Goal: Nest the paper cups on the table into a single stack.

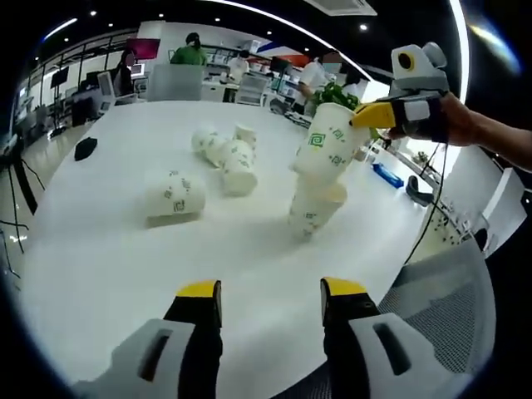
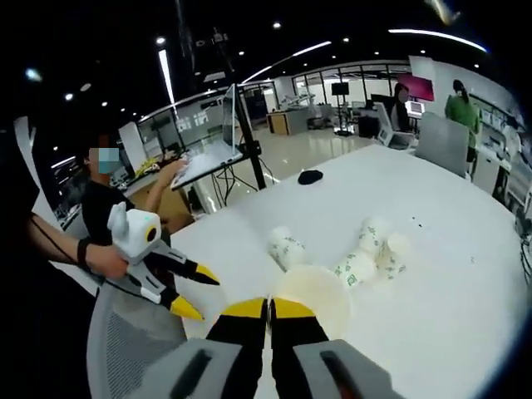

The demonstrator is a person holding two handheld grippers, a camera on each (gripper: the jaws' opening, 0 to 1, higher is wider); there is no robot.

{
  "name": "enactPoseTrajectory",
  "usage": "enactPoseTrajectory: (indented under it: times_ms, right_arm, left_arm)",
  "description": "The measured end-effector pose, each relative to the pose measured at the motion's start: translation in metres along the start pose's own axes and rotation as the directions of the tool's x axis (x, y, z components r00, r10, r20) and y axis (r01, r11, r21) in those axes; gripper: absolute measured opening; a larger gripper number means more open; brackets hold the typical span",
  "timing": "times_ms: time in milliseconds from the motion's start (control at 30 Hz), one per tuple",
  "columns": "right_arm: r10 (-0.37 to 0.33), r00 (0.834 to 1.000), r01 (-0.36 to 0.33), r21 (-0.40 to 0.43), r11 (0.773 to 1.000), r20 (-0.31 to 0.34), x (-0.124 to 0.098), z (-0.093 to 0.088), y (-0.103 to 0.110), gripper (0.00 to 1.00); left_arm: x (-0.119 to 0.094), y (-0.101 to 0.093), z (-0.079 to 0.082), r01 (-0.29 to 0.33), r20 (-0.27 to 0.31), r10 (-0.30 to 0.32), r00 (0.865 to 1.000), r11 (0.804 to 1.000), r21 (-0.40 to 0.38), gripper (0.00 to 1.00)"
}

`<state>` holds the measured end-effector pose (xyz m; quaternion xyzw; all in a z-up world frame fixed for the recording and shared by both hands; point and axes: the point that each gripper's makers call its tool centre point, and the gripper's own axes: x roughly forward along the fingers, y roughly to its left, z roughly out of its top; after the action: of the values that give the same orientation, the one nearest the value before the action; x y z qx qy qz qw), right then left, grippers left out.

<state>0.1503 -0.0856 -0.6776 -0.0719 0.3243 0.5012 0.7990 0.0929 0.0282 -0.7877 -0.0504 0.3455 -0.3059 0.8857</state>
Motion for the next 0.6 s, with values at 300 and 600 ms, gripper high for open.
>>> enactPoseTrajectory:
  times_ms: [300, 600]
  right_arm:
    - [-0.055, 0.998, 0.054, -0.017, 0.998, -0.035, -0.008, -0.016, -0.009, 0.00]
    - [-0.094, 0.993, 0.092, -0.034, 0.995, -0.067, -0.006, -0.028, -0.005, 0.00]
  left_arm:
    - [-0.001, -0.001, -0.003, 0.002, -0.002, -0.002, 1.000, 1.000, -0.008, 0.47]
    - [-0.001, -0.004, -0.005, 0.007, -0.010, -0.007, 1.000, 1.000, -0.008, 0.46]
